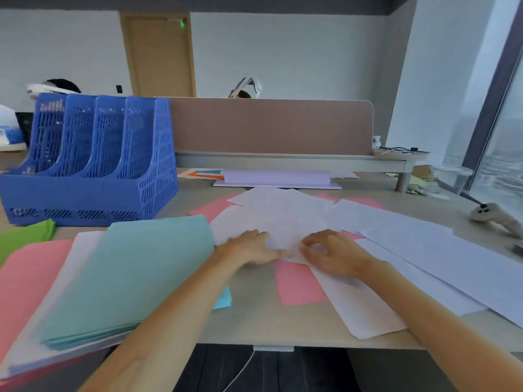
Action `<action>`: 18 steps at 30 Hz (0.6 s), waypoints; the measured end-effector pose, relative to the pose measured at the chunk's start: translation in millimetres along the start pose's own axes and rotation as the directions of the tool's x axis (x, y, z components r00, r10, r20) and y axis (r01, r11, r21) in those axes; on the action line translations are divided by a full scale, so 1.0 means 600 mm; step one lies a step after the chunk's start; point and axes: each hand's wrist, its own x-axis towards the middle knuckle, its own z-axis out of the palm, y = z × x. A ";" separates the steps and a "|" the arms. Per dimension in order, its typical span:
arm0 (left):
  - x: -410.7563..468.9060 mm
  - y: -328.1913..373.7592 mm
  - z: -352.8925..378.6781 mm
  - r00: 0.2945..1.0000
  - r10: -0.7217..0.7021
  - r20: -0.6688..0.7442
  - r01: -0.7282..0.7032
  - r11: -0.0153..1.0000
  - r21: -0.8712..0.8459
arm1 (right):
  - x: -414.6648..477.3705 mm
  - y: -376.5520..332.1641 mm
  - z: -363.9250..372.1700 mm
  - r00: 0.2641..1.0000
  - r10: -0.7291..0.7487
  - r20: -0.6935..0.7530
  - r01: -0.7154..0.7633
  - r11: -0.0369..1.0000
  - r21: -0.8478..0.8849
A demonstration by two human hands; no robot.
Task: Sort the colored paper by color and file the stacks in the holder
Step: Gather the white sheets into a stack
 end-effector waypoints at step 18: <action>0.074 0.009 -0.004 0.987 0.161 0.023 -0.152 0.964 -0.217 | 0.038 0.087 0.001 0.947 0.285 -0.149 -0.291 0.957 -0.014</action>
